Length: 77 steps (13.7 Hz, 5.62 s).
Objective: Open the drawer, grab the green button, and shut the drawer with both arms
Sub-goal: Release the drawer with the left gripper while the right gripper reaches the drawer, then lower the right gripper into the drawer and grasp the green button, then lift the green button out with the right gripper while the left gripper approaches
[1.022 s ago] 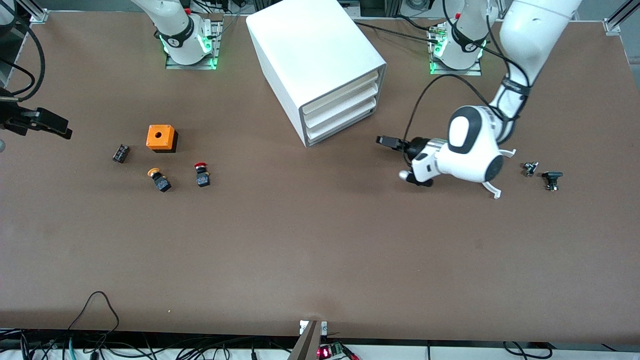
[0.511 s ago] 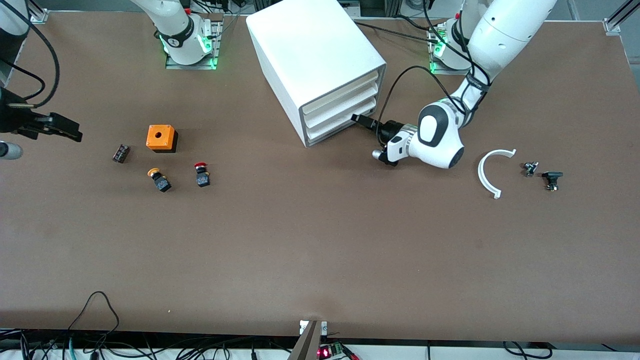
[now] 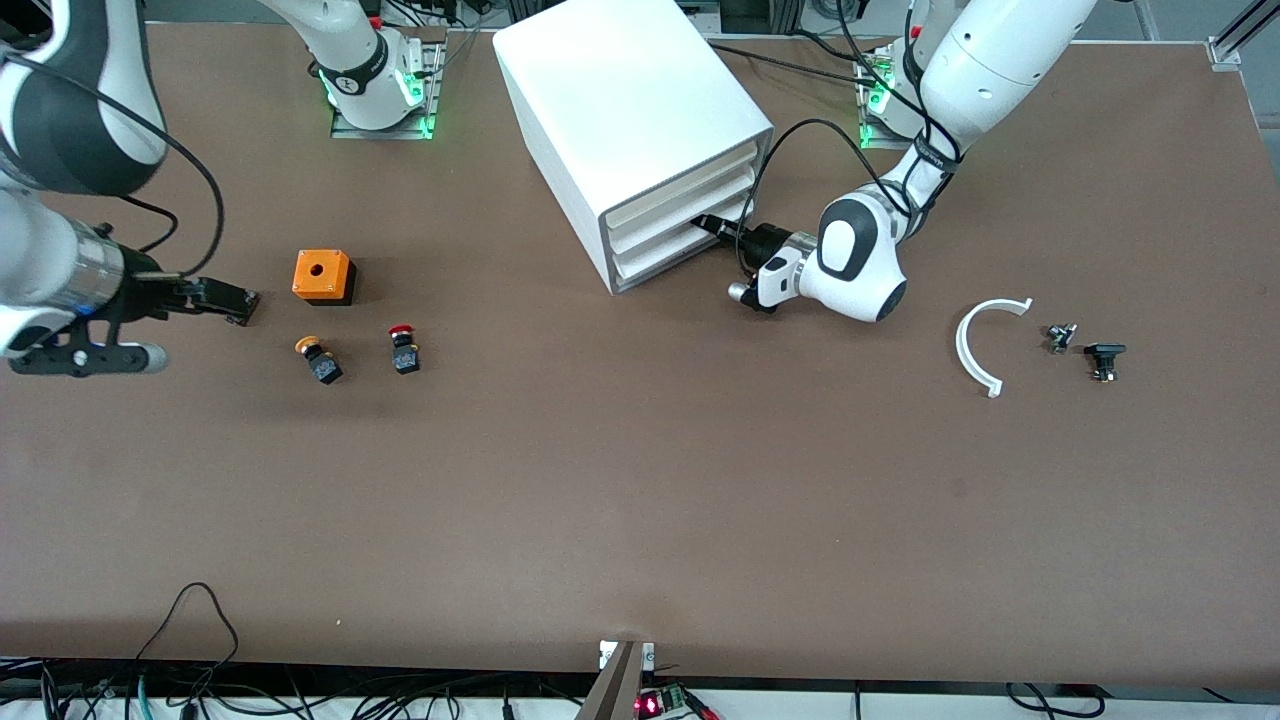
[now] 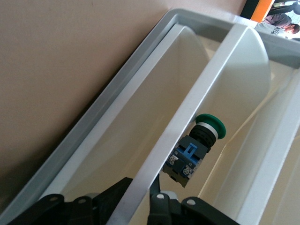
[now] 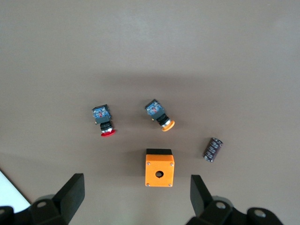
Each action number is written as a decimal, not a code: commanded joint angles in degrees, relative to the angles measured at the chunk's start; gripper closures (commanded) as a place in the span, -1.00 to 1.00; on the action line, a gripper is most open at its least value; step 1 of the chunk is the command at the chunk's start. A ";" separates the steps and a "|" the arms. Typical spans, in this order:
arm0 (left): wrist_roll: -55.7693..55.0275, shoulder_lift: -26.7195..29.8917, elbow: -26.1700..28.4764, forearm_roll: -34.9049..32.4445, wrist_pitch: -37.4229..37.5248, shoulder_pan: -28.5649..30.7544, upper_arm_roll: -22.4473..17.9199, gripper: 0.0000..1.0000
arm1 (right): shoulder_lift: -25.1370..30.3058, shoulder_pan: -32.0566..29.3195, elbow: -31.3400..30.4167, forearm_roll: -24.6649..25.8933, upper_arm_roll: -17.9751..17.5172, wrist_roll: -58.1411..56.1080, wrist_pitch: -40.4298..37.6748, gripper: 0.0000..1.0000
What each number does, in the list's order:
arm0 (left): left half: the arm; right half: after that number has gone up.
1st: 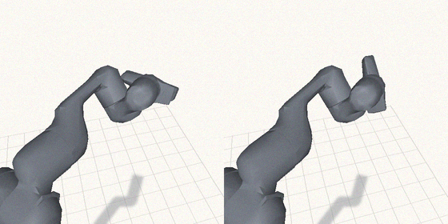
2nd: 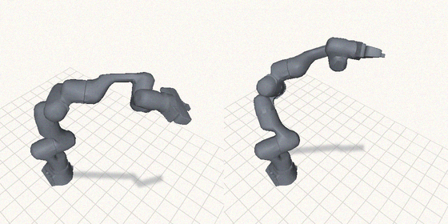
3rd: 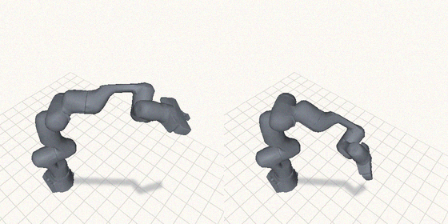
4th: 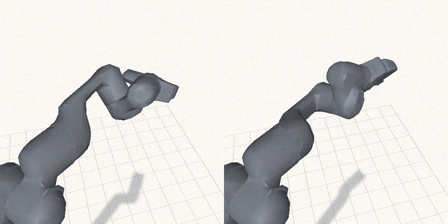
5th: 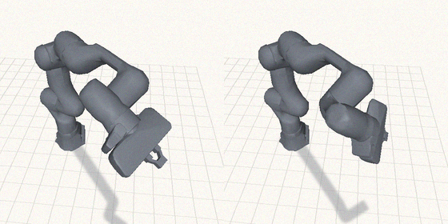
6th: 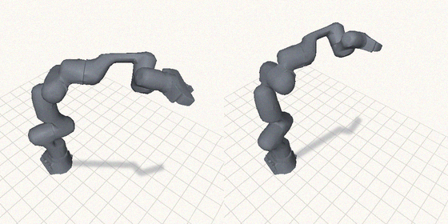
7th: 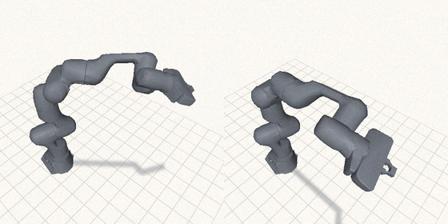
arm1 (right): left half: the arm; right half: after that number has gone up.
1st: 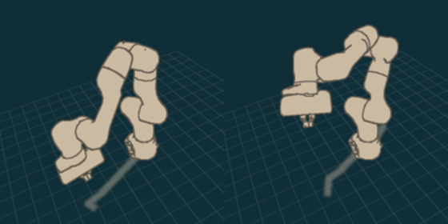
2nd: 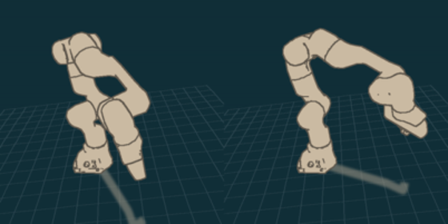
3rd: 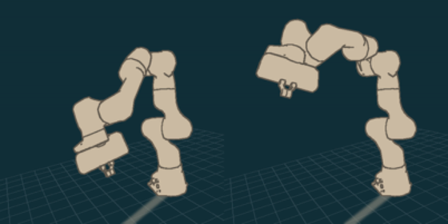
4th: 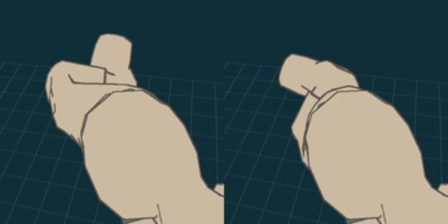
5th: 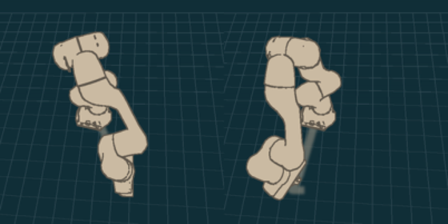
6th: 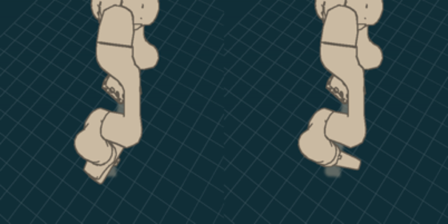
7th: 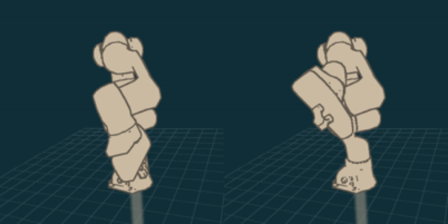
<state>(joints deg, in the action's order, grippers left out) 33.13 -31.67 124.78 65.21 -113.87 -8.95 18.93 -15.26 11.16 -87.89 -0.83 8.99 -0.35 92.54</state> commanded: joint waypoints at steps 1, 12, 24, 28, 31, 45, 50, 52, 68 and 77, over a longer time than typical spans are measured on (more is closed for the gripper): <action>0.36 0.82 -0.49 0.36 -5.90 1.03 -2.83 1.00 | -2.31 2.10 -0.18 -1.53 0.24 0.52 3.15 -1.00; 0.63 7.83 -6.56 -3.31 -8.29 6.91 -8.56 -1.00 | -8.64 19.40 0.26 -8.13 -3.62 0.52 15.81 -1.00; -17.06 33.32 -24.20 -62.67 12.83 18.62 -13.05 -1.00 | -17.16 29.17 10.36 -7.95 -16.01 -22.24 23.81 -1.00; -28.19 35.72 -24.93 -69.26 17.90 17.91 -12.95 -1.00 | -20.07 31.62 11.25 -4.11 -18.57 -38.39 25.58 -1.00; -28.47 35.63 -24.93 -69.17 17.72 17.91 -12.96 -1.00 | -22.79 33.13 12.82 0.75 -18.57 -40.87 26.37 -1.00; -28.20 34.92 -26.34 -68.99 16.93 17.91 -13.04 -1.00 | -31.85 35.68 15.38 1.01 -17.95 -40.87 31.39 -1.00; -28.12 34.92 -26.34 -69.17 16.93 17.91 -12.87 -1.00 | -33.08 36.03 15.38 2.06 -17.95 -40.35 31.56 -0.91; -27.94 34.57 -26.42 -69.17 16.93 17.91 -12.78 -1.00 | -33.70 36.29 15.38 2.06 -17.95 -39.82 31.91 -0.81; -29.69 24.92 -27.31 -65.75 6.40 15.01 -12.52 -1.00 | -33.27 38.32 19.67 3.56 -17.69 -39.73 29.64 0.39; -61.38 5.85 -24.93 -63.54 -15.39 5.62 -9.18 -1.00 | -20.80 32.53 22.61 3.47 -11.47 -25.61 18.73 0.39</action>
<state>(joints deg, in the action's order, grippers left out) -20.55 -21.38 100.64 0.49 -125.45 -0.75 9.39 -39.73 45.76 -62.09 2.36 -5.36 -30.34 112.32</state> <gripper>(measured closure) 0.000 0.599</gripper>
